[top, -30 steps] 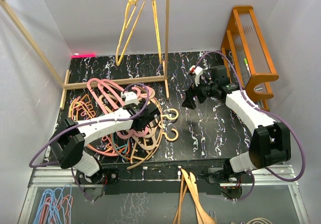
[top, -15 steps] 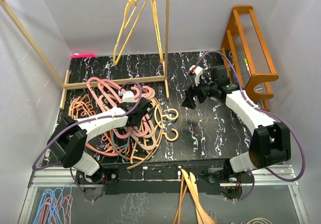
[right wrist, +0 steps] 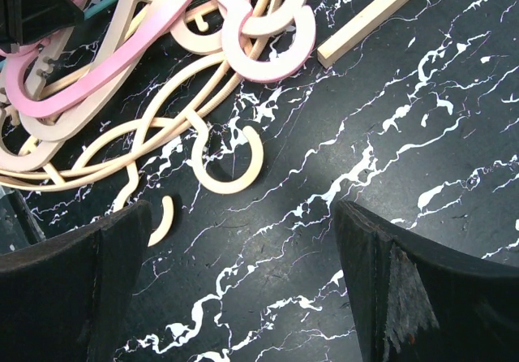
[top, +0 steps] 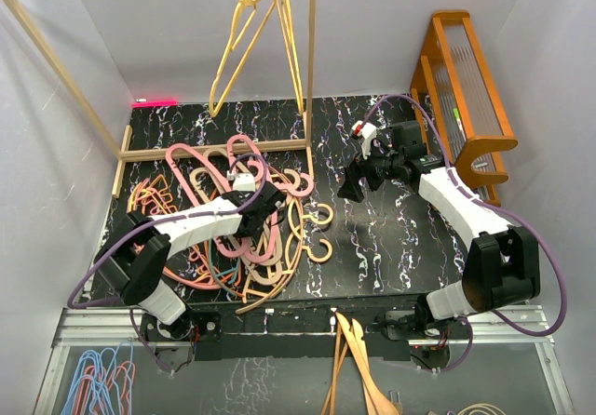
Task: Organize the hangers
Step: Pick up the hanger at the center of the board.
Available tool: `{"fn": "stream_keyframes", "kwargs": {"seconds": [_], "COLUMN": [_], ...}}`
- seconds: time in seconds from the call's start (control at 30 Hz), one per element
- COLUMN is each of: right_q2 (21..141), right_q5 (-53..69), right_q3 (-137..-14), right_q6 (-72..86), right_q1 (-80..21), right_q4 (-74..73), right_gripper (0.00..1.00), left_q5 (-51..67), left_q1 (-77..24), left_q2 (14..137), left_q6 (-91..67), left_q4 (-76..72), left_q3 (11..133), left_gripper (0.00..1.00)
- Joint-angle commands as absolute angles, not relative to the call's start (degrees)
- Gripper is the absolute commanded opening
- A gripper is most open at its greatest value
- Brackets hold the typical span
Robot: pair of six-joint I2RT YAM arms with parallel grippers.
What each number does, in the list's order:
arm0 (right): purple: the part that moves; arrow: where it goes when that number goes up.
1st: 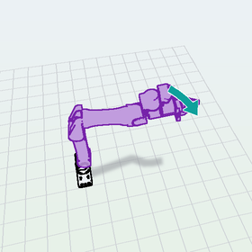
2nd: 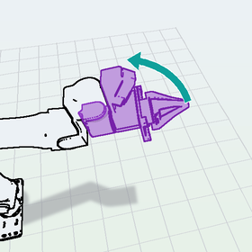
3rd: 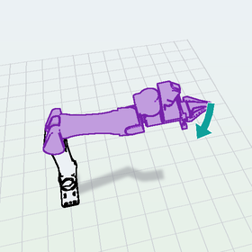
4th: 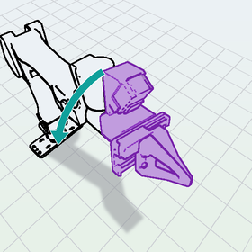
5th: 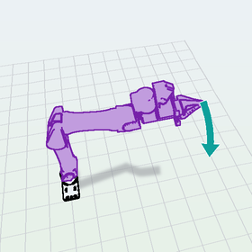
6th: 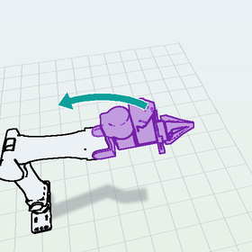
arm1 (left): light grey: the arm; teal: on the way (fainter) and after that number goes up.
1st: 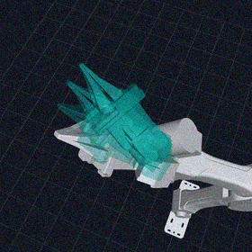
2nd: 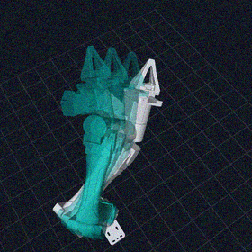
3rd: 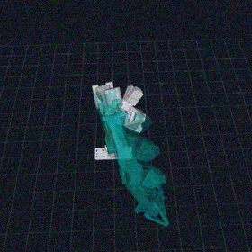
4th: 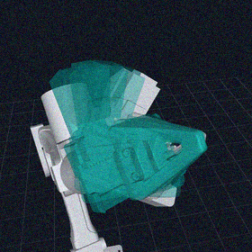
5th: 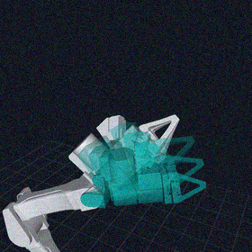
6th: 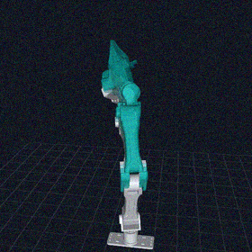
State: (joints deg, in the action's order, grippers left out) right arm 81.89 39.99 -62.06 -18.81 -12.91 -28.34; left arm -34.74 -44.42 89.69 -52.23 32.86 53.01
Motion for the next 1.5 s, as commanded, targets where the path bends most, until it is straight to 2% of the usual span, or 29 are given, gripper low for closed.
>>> {"fn": "stream_keyframes", "kwargs": {"seconds": [0.0, 0.17, 0.37, 0.53, 0.77, 0.87, 0.97, 1.07, 1.23, 1.47], "right_q2": [81.15, 80.48, 79.68, 79.28, 78.62, 77.18, 73.15, 70.12, 72.00, 74.00], "right_q5": [39.74, 39.56, 39.00, 39.36, 40.78, 45.23, 57.85, 66.36, 71.00, 66.74], "right_q3": [-63.28, -62.59, -61.17, -60.75, -60.63, -59.30, -54.66, -47.59, -42.16, -44.54], "right_q6": [-18.43, -18.38, -18.43, -18.50, -17.29, -14.88, -8.05, 8.69, 37.79, 42.72], "right_q1": [-13.07, -13.07, -13.03, -13.09, -13.08, -12.86, -11.78, -11.56, -11.34, -11.32], "right_q4": [-25.32, -25.03, -23.88, -23.51, -23.20, -22.43, -16.61, 0.97, 27.30, 29.05], "right_gripper": [0.98, 0.99, 0.98, 0.99, 0.99, 0.98, 0.98, 0.98, 0.98, 0.99], "left_q5": [-34.21, -34.12, -25.64, -24.79, -16.02, -13.25, -13.48, -13.76, -14.70, -14.31], "left_q1": [-44.56, -44.52, -44.15, -43.95, -43.95, -43.95, -43.95, -43.95, -43.95, -43.95], "left_q2": [87.45, 78.53, 55.07, 52.76, 44.03, 42.58, 40.63, 41.17, 42.85, 44.69], "left_q6": [-50.05, -45.86, -35.82, -38.20, -41.09, -43.35, -44.37, -44.56, -44.31, -43.44], "left_q4": [34.67, 38.22, 31.43, 41.25, 34.34, 33.45, 32.61, 32.22, 30.98, 28.38], "left_q3": [54.65, 57.68, 54.58, 57.60, 48.13, 45.41, 43.50, 43.16, 42.89, 42.18], "left_gripper": [0.00, 0.00, 0.00, 0.00, 0.00, 0.00, 0.00, 0.00, 0.00, 0.00]}}
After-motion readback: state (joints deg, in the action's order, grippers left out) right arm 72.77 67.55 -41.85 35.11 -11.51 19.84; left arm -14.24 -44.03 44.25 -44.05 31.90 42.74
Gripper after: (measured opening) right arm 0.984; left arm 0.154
